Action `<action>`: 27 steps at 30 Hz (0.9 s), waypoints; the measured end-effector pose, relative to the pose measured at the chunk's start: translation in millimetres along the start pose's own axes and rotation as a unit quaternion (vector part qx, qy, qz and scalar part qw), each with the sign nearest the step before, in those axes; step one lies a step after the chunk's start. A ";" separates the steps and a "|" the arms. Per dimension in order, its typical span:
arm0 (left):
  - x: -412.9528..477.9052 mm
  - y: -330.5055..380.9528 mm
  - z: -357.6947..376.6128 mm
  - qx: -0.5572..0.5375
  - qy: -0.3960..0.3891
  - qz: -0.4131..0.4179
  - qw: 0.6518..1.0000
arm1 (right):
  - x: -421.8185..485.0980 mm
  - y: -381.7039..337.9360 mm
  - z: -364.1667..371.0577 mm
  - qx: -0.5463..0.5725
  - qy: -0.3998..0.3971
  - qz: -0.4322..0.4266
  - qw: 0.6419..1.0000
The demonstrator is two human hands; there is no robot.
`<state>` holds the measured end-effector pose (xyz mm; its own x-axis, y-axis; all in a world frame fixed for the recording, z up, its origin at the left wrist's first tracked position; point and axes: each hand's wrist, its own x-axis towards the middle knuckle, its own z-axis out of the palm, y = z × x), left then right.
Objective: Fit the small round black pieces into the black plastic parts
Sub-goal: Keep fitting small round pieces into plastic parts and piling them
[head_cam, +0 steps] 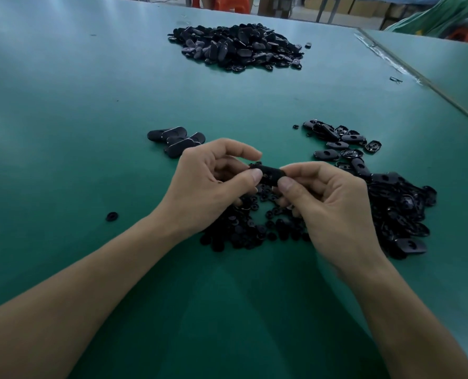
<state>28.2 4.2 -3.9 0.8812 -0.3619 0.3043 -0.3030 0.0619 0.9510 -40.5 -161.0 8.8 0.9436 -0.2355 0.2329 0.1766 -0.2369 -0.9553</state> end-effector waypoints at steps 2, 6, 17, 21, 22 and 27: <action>0.7 -0.1 -0.4 -0.001 -0.001 0.003 1.000 | -0.2 -0.3 1.0 0.003 0.000 -0.001 1.000; 1.4 -1.1 -1.0 -0.003 0.003 0.010 1.000 | -0.8 -1.3 3.4 0.006 -0.003 0.002 1.000; 1.9 0.2 -1.3 -0.038 0.005 0.005 0.999 | -5.4 0.5 10.2 -0.084 0.003 -0.011 0.996; 3.7 -3.1 -2.6 -0.024 0.045 0.017 0.999 | -5.7 5.2 3.5 -0.315 0.008 -0.066 0.947; 4.2 -3.6 -2.8 -0.030 0.049 0.016 0.998 | -5.5 5.6 2.3 -0.346 0.002 -0.070 0.935; 5.8 -4.9 -1.4 -0.046 0.042 0.005 0.998 | -6.5 5.7 7.4 -0.419 -0.044 -0.075 0.904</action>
<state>35.3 3.2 -6.7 0.9071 -0.2812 0.3132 -0.2803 0.1514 0.9479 -43.6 -153.9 0.5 0.9517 -0.0735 0.2981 0.0657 -0.8997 -0.4316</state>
